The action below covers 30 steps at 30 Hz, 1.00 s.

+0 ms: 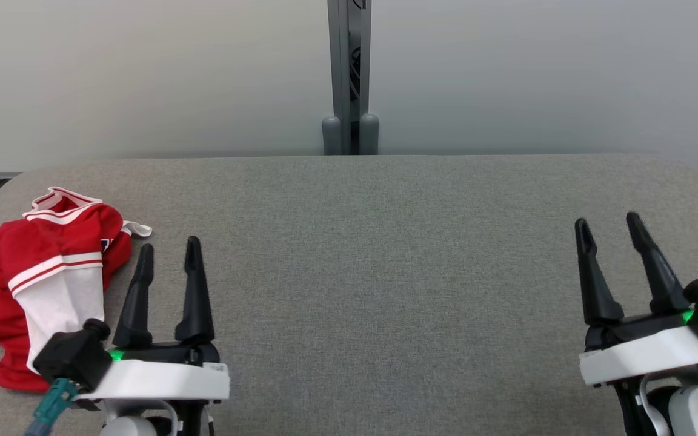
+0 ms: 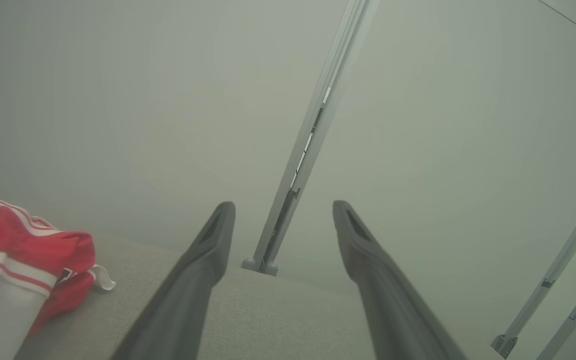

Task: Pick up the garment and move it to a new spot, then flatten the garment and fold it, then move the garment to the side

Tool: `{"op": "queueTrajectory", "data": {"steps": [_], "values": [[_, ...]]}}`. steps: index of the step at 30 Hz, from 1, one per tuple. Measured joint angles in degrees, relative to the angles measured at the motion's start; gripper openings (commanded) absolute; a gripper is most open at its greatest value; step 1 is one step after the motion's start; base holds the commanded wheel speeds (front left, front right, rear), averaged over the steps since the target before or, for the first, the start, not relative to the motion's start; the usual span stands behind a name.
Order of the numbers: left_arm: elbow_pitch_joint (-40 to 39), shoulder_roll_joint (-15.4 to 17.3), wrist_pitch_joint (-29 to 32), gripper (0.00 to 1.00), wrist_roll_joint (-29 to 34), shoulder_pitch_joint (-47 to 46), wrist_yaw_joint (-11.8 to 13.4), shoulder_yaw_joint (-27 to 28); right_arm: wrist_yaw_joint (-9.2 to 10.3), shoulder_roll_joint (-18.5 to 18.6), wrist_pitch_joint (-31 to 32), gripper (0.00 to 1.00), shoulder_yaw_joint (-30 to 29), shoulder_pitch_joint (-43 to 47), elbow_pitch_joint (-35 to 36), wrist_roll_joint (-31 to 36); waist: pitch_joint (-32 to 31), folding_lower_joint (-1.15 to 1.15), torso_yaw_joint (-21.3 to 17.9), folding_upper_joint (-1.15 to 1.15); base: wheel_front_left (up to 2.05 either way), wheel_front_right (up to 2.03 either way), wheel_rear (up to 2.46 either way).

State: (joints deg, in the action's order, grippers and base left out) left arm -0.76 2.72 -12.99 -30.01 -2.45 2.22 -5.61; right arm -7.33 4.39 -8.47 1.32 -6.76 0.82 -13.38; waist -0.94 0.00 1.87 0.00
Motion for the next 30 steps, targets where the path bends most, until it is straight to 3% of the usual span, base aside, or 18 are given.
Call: {"op": "queueTrajectory", "data": {"steps": [8,18,30], "values": [[4.6,0.0,-0.4,1.0,7.9,1.6,3.5,-6.3,-0.09,-1.3,-1.6,1.0,-0.6,1.2,-8.2,-0.4,-0.6,0.0,-0.6,0.0,0.0,0.0,0.0],[9.5,0.0,-0.9,1.0,12.6,2.1,6.9,-7.7,-0.09,-1.8,-3.3,1.0,1.2,1.2,-14.3,1.9,-1.1,0.0,-1.2,0.0,0.0,0.0,0.0],[10.4,0.0,-1.5,1.0,17.4,2.7,7.6,-7.9,-0.09,-1.8,-5.2,1.0,3.2,1.1,-15.0,6.6,-1.5,0.0,-1.0,0.0,0.0,0.0,0.0]]}}
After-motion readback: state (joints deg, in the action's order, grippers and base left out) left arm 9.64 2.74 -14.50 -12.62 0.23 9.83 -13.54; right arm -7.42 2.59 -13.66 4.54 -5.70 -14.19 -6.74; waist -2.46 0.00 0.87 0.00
